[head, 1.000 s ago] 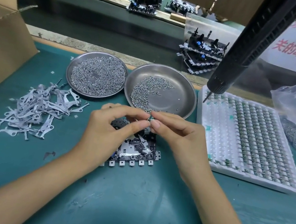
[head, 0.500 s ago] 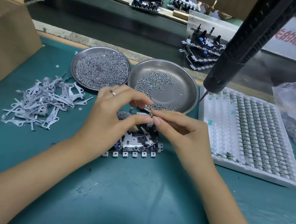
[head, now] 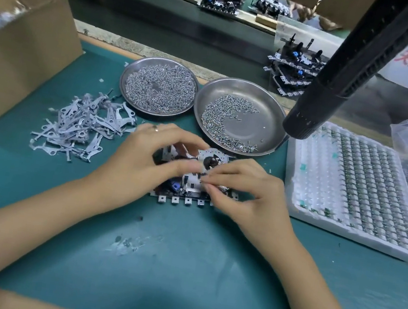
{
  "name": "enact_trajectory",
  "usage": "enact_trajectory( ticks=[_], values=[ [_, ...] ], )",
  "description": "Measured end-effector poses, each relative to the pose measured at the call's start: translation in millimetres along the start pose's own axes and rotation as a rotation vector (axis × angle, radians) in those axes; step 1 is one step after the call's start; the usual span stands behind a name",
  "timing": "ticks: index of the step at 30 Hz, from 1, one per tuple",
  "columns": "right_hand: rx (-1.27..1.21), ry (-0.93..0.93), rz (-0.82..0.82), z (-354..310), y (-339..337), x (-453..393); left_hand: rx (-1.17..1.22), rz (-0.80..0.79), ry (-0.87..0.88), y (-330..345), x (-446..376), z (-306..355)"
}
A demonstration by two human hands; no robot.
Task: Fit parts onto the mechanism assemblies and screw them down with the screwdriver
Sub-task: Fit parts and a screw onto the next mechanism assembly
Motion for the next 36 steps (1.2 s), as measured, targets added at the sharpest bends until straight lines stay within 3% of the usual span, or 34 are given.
enact_trajectory(
  ticks=[3, 7, 14, 17, 21, 23, 26, 36],
  values=[
    [0.099, -0.098, 0.0, -7, 9, 2, 0.179, 0.134, -0.095, -14, 4, -13],
    [0.192, -0.183, -0.009, -11, 14, 6, 0.189, 0.173, -0.138, -9, 7, -17],
    [0.282, -0.265, -0.027, -14, 19, 7, 0.054, 0.171, -0.081, -3, 15, -4],
    [0.29, -0.286, -0.054, -15, 21, 8, -0.058, 0.117, 0.018, 0, 16, 8],
    [0.214, -0.245, -0.104, -12, 21, 9, -0.385, -0.048, 0.234, 14, 21, 19],
    [0.151, -0.176, -0.1, -8, 19, 7, -0.448, -0.1, 0.239, 19, 22, 16],
    [0.053, -0.07, -0.076, -2, 16, 5, -0.431, -0.124, 0.202, 22, 22, 11],
    [0.037, -0.051, -0.042, -8, 12, 4, -0.29, -0.081, 0.141, 18, 19, 3]
  ],
)
Point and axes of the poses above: each hand's wrist, its own x-axis away from the middle knuckle, its own y-axis out of the palm, z = x × y, the point moved 9 cm from there along -x, towards the middle knuckle, and after that the axes turned 3 degrees about x, right-handed, at the moved point
